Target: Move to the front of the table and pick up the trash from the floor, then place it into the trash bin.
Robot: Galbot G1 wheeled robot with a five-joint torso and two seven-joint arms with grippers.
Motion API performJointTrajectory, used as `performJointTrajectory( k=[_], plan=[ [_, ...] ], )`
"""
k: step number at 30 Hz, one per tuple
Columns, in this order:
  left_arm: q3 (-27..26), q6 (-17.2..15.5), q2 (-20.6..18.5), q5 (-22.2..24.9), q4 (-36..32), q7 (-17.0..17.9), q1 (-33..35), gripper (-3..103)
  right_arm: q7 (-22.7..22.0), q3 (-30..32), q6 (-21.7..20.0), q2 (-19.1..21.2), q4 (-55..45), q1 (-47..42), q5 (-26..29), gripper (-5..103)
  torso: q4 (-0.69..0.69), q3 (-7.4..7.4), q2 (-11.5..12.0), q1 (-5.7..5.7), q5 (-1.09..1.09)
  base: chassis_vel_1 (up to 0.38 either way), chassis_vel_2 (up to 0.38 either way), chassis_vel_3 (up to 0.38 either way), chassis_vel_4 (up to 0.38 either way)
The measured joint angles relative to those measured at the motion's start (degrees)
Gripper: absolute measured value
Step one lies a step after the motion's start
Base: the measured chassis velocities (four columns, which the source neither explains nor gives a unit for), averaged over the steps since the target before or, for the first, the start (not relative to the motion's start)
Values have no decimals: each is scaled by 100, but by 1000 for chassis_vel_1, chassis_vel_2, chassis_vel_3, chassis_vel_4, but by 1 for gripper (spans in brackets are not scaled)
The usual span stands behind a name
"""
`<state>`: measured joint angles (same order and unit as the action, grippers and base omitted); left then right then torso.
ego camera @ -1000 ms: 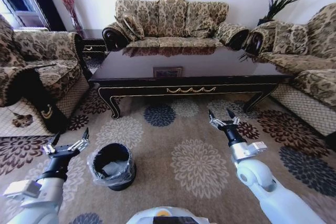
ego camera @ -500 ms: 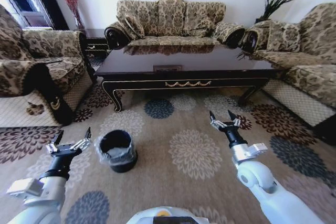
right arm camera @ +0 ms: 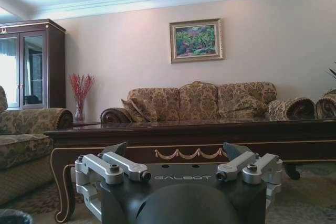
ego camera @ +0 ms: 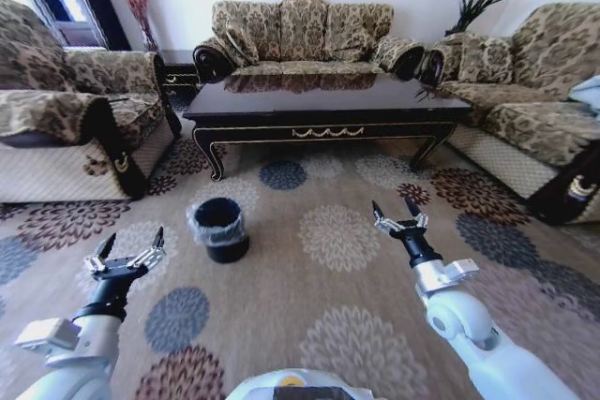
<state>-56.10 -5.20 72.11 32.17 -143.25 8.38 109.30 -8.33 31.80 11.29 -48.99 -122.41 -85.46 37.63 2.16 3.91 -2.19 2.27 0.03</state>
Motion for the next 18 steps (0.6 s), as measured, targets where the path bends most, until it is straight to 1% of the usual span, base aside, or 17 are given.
performJointTrajectory(
  k=[1, 3, 6, 8, 9, 11, 12, 14, 15, 18],
  plan=[
    [0, 0, 2, 0, 0, 0, 4, 100, 23, -8, 0, -6, 0, -19, -20, 100, -1, 0, 0, 0, 2, 367, -347, -347, 350],
    [0, 0, 7, 0, 0, 3, 8, 100, 70, -9, 11, -15, -3, -47, -47, 100, 0, -1, -1, -1, -6, 344, -342, -352, 355],
    [10, 0, 15, 0, 1, 8, 8, 100, 101, -11, 24, -22, -5, -77, -62, 100, 0, 1, 0, 0, 0, 351, -341, -367, 347],
    [19, 0, 18, 0, 2, 10, 7, 100, 112, -9, 33, -22, -6, -85, -67, 100, -1, 0, 0, 0, -1, 337, -326, -361, 344],
    [31, 0, 22, -1, 2, 11, 5, 100, 119, -6, 42, -22, -7, -93, -69, 100, 0, 0, 0, 0, -6, 322, -311, -350, 336],
    [47, 0, 24, -2, 2, 12, -1, 100, 130, -4, 54, -20, -3, -104, -69, 100, 0, 1, 1, 0, 1, 345, -346, -363, 358],
    [47, 0, 24, -2, 2, 12, -1, 100, 130, -4, 54, -20, -3, -104, -69, 100, 0, 1, 1, 0, 1, 345, -346, -377, 358],
    [57, 0, 23, -3, 2, 13, -10, 100, 147, -3, 70, -15, 5, -101, -70, 100, 0, -1, 0, -1, -6, 355, -363, -354, 347],
    [63, 0, 20, -3, 2, 13, -18, 100, 151, -3, 71, -14, 16, -99, -69, 100, 1, 0, 0, 0, -5, 367, -357, -377, 379],
    [82, 0, 16, -6, 2, 13, -33, 100, 163, -8, 75, -9, 30, -82, -66, 100, -2, 1, 0, 1, -1, 353, -340, -359, 344]
  ],
)
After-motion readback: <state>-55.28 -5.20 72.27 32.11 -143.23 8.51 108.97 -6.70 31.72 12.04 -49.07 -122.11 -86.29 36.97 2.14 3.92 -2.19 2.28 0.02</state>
